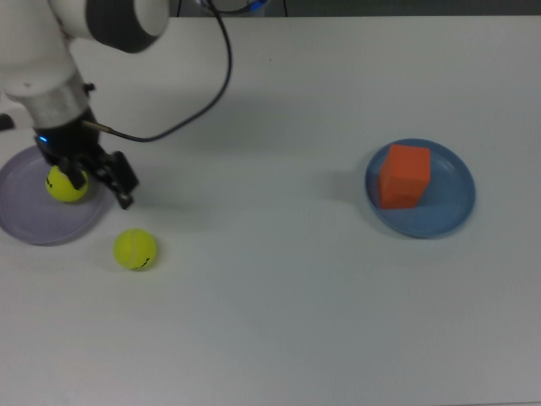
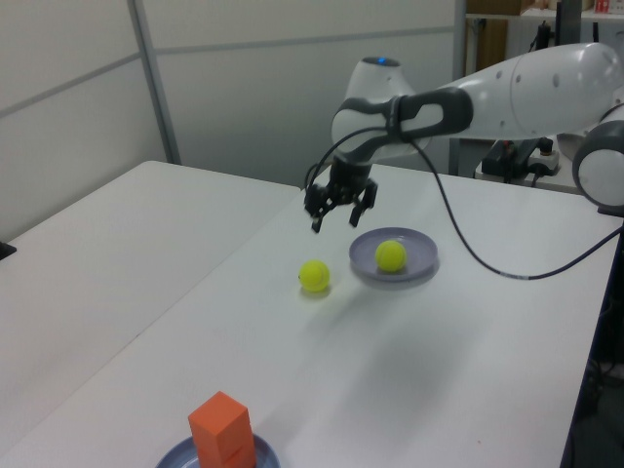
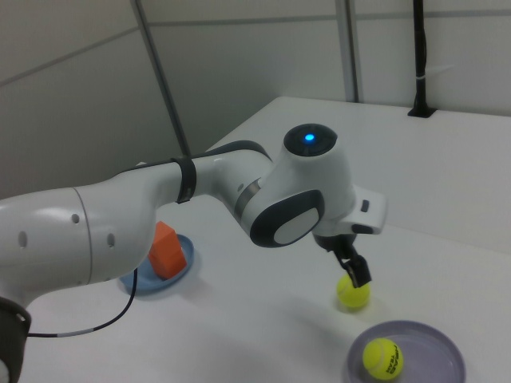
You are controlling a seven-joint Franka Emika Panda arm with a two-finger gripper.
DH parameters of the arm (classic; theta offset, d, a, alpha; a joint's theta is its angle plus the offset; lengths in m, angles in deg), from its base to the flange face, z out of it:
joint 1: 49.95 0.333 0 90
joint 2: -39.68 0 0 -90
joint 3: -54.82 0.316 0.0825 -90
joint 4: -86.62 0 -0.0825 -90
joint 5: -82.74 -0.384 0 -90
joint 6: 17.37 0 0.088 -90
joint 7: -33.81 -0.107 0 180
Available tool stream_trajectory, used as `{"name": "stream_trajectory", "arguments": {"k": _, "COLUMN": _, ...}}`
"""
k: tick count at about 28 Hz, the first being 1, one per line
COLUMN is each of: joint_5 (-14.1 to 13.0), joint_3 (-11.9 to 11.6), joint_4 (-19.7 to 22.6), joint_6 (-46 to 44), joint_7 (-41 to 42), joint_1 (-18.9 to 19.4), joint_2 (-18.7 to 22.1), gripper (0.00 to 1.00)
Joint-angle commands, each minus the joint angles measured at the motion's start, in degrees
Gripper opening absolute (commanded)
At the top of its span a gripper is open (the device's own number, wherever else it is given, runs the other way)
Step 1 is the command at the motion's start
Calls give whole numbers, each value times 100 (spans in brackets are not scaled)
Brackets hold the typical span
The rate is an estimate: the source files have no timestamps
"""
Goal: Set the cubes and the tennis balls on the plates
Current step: 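Lower the gripper onto the second tennis ball and grasp it, then carry the second ball onto the lavender plate and release it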
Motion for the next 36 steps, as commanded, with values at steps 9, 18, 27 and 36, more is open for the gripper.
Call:
{"name": "stream_trajectory", "arguments": {"k": 9, "joint_5": 40, "joint_3": 214, "joint_4": -339, "joint_6": 774, "joint_7": -167, "joint_1": 56, "joint_2": -835, "gripper": 100}}
{"name": "stream_trajectory", "arguments": {"k": 18, "joint_5": 137, "joint_3": 206, "joint_4": -489, "joint_6": 809, "joint_7": -176, "joint_1": 65, "joint_2": -1213, "gripper": 97}}
{"name": "stream_trajectory", "arguments": {"k": 27, "joint_5": 111, "joint_3": 215, "joint_4": -489, "joint_6": 967, "joint_7": -211, "joint_1": 100, "joint_2": -1275, "gripper": 0}}
{"name": "stream_trajectory", "arguments": {"k": 36, "joint_5": 146, "joint_3": 118, "joint_4": -463, "joint_6": 915, "joint_7": -150, "joint_1": -57, "joint_2": -828, "gripper": 0}}
